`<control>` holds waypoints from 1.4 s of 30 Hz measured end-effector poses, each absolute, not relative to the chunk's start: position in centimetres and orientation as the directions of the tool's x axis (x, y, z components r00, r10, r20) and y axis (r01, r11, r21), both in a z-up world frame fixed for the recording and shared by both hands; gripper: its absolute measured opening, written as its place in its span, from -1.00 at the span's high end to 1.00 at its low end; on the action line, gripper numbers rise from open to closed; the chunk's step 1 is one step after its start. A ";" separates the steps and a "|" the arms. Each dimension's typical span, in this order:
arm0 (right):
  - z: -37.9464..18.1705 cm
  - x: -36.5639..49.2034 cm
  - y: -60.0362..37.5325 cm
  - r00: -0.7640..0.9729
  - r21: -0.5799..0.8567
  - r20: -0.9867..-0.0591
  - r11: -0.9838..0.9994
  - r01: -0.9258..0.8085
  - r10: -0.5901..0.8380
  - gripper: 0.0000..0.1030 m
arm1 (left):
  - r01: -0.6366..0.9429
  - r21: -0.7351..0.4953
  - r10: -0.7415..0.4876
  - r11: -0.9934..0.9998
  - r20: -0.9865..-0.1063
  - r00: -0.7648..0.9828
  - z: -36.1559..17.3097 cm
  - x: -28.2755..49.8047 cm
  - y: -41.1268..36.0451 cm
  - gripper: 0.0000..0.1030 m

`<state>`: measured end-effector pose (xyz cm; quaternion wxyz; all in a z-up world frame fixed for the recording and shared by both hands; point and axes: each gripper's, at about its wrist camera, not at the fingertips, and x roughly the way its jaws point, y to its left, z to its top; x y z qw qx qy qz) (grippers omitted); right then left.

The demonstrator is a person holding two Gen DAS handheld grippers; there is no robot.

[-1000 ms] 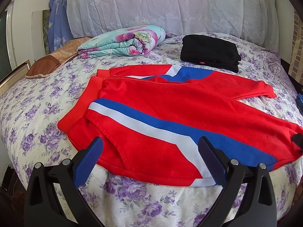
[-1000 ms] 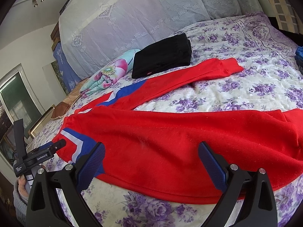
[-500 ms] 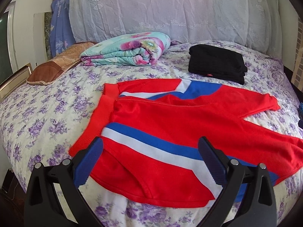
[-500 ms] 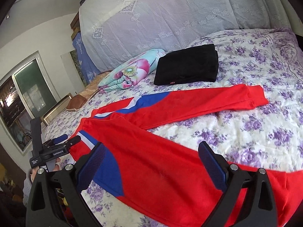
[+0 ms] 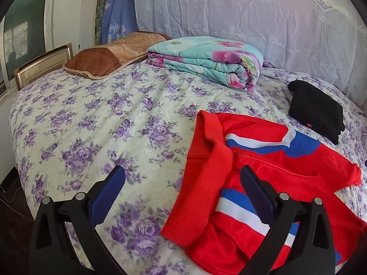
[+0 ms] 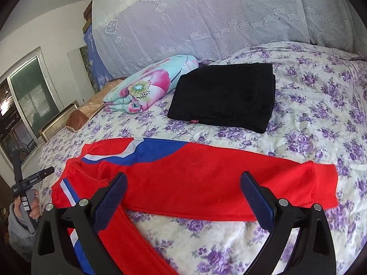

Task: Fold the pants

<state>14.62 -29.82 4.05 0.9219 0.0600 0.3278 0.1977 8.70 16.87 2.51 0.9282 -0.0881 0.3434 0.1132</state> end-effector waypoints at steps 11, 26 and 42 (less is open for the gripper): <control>2.8 15.5 -29.1 0.663 0.266 -0.606 0.897 -0.352 0.440 -0.92 | -0.110 -0.079 0.014 0.991 -0.749 0.663 2.4 21.7 18.0 -0.90; 4.0 21.9 -26.0 0.533 0.282 -0.620 0.798 -0.533 0.575 -0.92 | -0.017 -0.337 -0.273 0.941 -0.789 0.550 -3.0 25.8 19.9 -0.68; 0.2 30.9 -24.6 0.327 0.198 -0.779 0.705 -0.681 0.535 -0.33 | 0.116 -0.518 -0.484 0.847 -0.664 0.569 -2.9 25.4 20.5 0.35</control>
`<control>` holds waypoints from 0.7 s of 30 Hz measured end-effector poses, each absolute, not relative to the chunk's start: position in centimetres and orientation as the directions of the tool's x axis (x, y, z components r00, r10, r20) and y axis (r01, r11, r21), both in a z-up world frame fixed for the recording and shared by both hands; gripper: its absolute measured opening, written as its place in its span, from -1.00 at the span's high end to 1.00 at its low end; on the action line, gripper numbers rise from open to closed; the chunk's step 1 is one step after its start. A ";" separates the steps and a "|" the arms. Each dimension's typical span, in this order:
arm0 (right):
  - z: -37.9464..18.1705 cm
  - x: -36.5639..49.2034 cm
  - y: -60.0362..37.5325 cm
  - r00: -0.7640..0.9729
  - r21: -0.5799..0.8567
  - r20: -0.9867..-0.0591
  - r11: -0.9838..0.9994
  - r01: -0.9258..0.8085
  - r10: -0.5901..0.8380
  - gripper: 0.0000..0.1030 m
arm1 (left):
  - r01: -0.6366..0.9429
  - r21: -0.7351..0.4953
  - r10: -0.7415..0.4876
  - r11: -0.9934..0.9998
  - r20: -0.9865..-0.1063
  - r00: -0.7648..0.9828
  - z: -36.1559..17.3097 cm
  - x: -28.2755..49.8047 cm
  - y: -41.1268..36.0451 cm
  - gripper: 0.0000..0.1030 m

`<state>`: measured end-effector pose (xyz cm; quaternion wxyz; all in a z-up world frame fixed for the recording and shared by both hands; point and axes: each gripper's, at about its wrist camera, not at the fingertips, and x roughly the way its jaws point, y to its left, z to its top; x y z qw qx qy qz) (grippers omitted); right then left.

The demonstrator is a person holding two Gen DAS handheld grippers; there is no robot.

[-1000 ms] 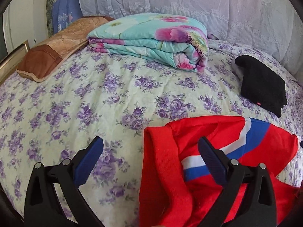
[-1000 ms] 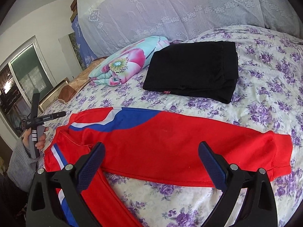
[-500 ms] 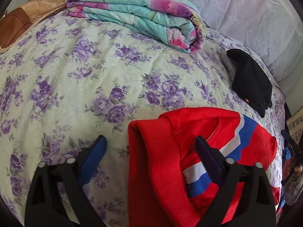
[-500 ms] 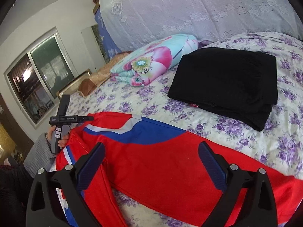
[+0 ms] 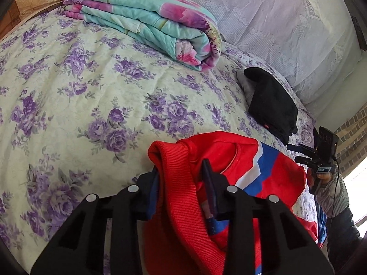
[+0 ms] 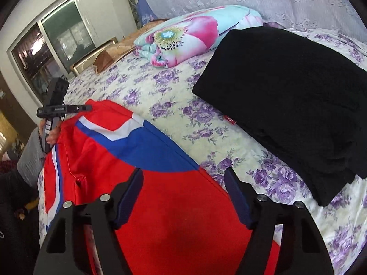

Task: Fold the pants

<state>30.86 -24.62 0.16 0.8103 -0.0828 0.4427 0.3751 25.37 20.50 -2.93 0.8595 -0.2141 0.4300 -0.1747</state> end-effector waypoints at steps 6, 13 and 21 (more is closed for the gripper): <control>-1.8 31.8 -25.0 0.276 0.169 -0.825 0.682 -0.711 0.492 -0.24 | 0.120 -0.539 -0.504 0.834 -0.655 0.563 -3.1 25.8 20.6 0.35; -3.0 31.8 -25.4 0.286 0.171 -0.821 0.692 -0.701 0.493 0.29 | 0.113 -0.556 -0.516 0.823 -0.651 0.557 -3.5 26.1 20.8 0.35; -0.9 26.0 -23.8 0.411 0.026 -0.801 0.710 -0.704 0.436 0.92 | 0.130 -0.527 -0.495 0.840 -0.646 0.582 -2.7 25.7 20.4 0.44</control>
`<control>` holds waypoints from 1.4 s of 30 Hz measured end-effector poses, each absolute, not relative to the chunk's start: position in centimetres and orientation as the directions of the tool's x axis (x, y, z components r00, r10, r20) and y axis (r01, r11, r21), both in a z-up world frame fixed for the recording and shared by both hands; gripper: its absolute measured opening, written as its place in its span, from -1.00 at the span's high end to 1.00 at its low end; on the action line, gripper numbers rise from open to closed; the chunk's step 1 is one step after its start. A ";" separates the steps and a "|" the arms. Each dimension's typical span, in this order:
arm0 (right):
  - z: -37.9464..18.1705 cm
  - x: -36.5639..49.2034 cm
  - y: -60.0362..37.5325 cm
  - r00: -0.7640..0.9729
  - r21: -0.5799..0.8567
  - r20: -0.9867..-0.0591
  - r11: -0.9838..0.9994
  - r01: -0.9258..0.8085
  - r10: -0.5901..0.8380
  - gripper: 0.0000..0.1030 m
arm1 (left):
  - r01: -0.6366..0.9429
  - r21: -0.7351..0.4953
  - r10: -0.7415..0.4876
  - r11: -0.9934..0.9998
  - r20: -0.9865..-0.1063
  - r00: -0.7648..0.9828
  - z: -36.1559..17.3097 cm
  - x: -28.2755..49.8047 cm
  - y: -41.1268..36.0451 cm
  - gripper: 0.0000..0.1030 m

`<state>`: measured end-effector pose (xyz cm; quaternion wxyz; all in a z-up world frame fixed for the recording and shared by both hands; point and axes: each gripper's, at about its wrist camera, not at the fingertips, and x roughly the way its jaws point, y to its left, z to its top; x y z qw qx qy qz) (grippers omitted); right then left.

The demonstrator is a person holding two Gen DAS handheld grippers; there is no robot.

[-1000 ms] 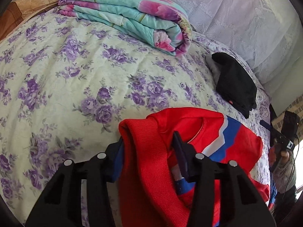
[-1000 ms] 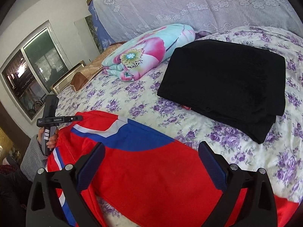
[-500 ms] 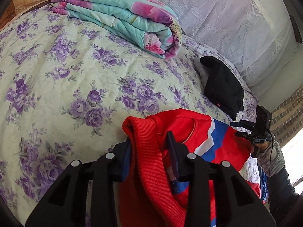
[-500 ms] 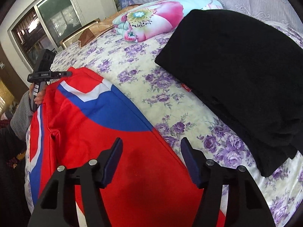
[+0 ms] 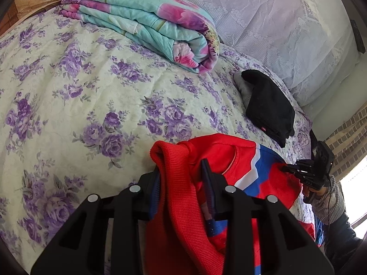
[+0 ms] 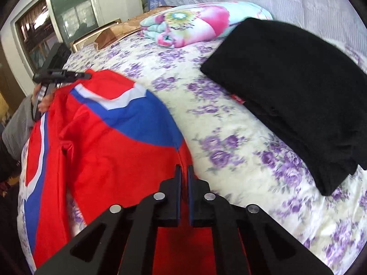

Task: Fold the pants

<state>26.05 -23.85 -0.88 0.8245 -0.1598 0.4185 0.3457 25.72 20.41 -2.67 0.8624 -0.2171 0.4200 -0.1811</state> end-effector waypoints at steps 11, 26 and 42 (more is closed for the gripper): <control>6.9 16.4 -23.2 0.564 -0.071 -0.687 0.730 -0.679 0.458 0.92 | 0.211 -0.343 -0.388 0.915 -0.610 0.691 3.3 21.2 18.2 0.75; 1.8 -1.4 -22.7 0.511 -0.021 -0.697 0.697 -0.717 0.504 0.92 | 0.090 -0.516 -0.444 0.852 -0.620 0.647 -0.9 10.2 22.7 0.72; 2.5 -2.6 -24.0 0.541 -0.014 -0.670 0.720 -0.694 0.508 0.92 | -0.091 -0.678 -0.496 0.729 -0.615 0.612 1.6 12.5 19.5 0.00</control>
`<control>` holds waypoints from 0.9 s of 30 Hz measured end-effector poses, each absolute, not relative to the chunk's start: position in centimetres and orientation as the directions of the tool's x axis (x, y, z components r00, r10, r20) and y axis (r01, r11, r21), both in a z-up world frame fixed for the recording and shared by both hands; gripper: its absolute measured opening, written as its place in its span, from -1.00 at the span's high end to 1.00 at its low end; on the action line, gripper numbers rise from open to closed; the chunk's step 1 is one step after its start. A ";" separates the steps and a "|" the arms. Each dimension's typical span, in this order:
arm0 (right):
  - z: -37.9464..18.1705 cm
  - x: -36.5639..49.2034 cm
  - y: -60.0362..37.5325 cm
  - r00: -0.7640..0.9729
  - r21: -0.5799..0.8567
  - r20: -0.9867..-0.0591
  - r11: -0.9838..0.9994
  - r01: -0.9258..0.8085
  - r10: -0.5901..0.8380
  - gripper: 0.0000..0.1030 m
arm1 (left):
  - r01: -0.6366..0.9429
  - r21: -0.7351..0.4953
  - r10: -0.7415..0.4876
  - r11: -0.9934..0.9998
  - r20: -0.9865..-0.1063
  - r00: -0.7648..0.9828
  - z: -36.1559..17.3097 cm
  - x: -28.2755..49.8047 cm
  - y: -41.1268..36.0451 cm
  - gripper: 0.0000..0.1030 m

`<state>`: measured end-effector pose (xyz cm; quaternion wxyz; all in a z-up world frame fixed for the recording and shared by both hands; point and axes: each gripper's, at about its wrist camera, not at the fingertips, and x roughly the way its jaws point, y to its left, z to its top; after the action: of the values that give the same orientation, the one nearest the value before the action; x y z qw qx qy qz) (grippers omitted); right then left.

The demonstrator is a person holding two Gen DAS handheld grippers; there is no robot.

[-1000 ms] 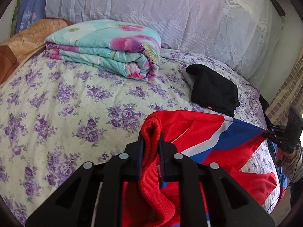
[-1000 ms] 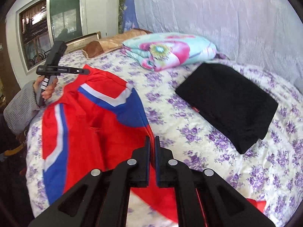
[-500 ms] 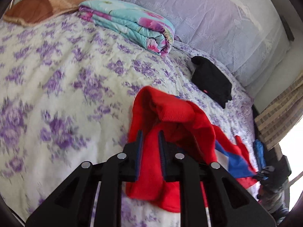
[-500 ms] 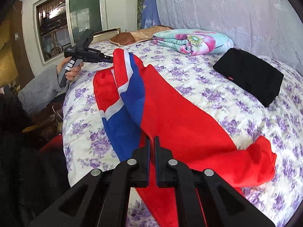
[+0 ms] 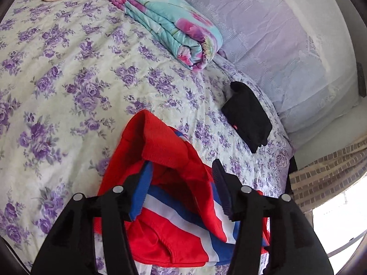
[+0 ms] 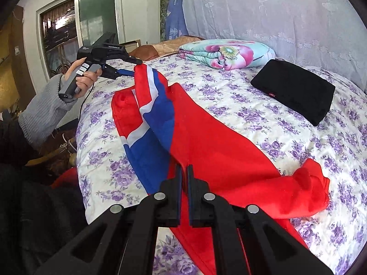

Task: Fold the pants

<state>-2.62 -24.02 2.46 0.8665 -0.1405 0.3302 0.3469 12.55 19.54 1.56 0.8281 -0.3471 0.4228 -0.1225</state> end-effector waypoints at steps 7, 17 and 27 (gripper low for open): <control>3.8 -2.7 -25.2 0.585 -0.046 -0.657 0.749 -0.661 0.476 0.92 | -0.106 -0.663 -0.492 0.741 -0.643 0.587 2.1 15.1 18.9 0.69; 4.0 -4.0 -23.7 0.592 -0.046 -0.615 0.725 -0.687 0.522 0.36 | -0.020 -0.639 -0.482 0.769 -0.600 0.638 5.8 12.9 18.7 0.77; -0.4 -5.3 -18.9 0.588 -0.262 -0.691 0.613 -0.745 0.420 0.31 | -0.020 -0.641 -0.486 0.767 -0.602 0.633 5.9 12.7 19.0 0.77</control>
<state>-5.34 -18.85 -0.42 0.8478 -0.2744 0.2962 0.3437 12.72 18.96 5.89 0.8481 -0.3122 0.4055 -0.1372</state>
